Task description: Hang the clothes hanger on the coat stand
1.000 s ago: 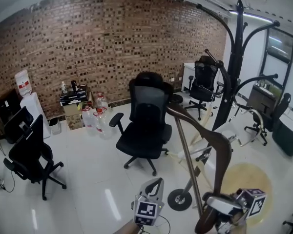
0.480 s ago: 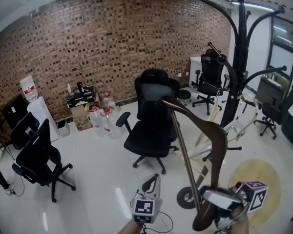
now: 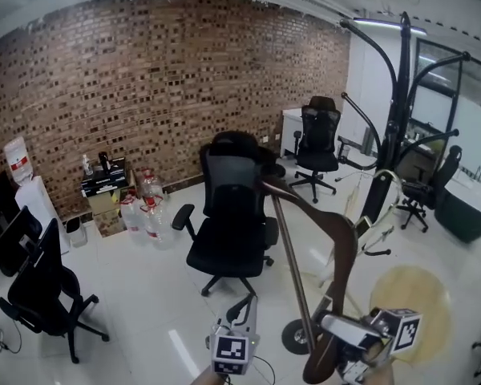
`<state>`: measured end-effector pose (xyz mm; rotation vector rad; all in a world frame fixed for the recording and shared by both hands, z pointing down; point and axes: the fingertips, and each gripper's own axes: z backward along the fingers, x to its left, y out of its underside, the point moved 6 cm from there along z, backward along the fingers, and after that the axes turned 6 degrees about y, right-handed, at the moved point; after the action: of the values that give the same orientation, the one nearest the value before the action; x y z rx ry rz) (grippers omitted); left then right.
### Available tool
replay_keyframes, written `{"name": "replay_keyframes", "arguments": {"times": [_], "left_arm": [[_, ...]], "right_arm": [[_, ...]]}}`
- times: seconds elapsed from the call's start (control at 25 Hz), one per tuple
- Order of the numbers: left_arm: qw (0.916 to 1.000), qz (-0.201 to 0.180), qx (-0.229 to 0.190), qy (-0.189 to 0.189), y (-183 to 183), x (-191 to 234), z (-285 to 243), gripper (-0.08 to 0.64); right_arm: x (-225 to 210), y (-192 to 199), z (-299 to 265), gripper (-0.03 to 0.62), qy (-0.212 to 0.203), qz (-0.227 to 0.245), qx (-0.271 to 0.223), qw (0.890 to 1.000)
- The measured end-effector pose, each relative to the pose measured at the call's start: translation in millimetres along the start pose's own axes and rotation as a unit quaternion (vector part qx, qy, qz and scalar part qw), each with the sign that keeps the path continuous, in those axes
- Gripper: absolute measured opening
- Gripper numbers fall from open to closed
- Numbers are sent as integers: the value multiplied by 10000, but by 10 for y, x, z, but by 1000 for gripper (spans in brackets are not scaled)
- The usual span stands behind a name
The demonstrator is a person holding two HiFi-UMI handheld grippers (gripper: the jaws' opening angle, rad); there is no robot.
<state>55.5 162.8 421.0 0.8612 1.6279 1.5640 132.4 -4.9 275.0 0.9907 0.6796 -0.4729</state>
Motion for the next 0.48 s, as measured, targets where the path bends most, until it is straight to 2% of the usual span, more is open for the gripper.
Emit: {"name": "replay_keyframes", "arguments": {"times": [0.12, 0.24, 0.48], "left_arm": [[9996, -41, -11, 296, 92, 179, 76, 18], [9992, -39, -24, 391, 167, 355, 122, 18], [9991, 43, 13, 422, 126, 381, -162, 18]], "right_arm": [[-72, 165, -174, 43, 132, 11, -298, 9995], [-118, 272, -385, 43, 101, -74, -562, 9983], [-265, 102, -409, 43, 95, -283, -700, 9971]]}}
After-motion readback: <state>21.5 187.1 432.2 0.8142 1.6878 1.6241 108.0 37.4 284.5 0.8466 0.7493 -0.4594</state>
